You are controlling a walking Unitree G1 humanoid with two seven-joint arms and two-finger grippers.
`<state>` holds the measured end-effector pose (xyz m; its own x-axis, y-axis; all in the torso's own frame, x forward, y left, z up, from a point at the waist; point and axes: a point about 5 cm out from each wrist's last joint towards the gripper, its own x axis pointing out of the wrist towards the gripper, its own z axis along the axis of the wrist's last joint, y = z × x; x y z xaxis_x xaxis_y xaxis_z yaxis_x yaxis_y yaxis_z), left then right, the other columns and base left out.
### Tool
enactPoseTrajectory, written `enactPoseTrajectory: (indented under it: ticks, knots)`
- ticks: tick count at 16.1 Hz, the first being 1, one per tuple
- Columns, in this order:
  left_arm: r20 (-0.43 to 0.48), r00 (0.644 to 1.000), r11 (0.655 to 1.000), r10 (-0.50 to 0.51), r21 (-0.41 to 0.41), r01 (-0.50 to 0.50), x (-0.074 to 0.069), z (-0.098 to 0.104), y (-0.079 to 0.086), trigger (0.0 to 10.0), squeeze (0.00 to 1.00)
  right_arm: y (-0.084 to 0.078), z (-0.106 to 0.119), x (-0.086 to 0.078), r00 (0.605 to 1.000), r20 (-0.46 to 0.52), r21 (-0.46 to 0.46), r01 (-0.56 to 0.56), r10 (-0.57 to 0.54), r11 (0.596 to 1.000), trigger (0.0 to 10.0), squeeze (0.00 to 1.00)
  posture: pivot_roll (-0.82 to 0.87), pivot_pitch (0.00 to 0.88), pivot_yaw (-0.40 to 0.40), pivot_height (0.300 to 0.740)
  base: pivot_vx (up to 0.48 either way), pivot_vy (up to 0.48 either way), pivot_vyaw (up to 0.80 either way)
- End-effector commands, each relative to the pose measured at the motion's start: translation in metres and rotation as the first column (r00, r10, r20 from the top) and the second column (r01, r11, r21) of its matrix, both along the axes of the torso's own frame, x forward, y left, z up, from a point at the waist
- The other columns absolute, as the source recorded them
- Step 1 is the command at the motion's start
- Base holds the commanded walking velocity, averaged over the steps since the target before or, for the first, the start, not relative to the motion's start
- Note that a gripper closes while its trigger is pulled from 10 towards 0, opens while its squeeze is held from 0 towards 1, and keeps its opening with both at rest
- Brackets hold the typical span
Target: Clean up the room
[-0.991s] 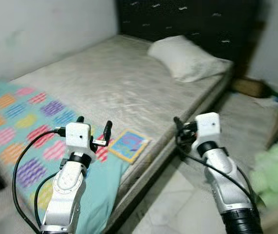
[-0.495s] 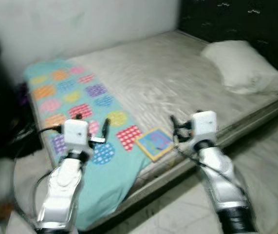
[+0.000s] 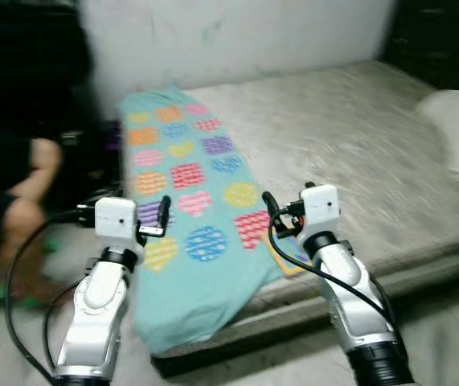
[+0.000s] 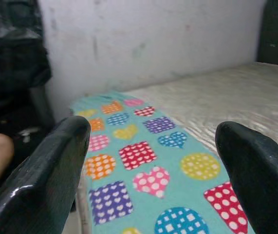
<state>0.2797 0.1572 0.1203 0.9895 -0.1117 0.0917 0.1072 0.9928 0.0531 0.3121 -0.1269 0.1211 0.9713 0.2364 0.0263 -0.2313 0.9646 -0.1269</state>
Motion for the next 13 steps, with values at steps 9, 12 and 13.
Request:
enactPoseTrajectory:
  ticks: [9,12,13]
  knots:
    - [0.008,1.0,1.0,-0.005,-0.002,0.005,0.0023,0.0023,-0.001,10.0,0.0,-0.0055,0.0036,0.0036,1.0,0.013,0.008,0.014,-0.015,1.0,10.0,0.0,-0.03,0.0,0.024,0.74,0.0,0.0,0.8]
    - [0.01,1.0,1.0,-0.013,-0.009,0.014,0.0029,0.0028,0.0002,10.0,0.0,-0.0059,0.0048,0.0035,1.0,0.02,0.028,0.017,-0.018,0.999,10.0,0.0,-0.03,0.0,0.025,0.74,0.0,0.0,0.21]
    - [0.013,1.0,1.0,-0.023,-0.011,0.023,0.0031,0.0032,0.0,10.0,0.0,-0.0058,0.0049,0.0035,1.0,0.021,0.03,0.017,-0.018,0.999,10.0,0.0,-0.04,0.0,0.026,0.74,0.0,0.0,0.0]
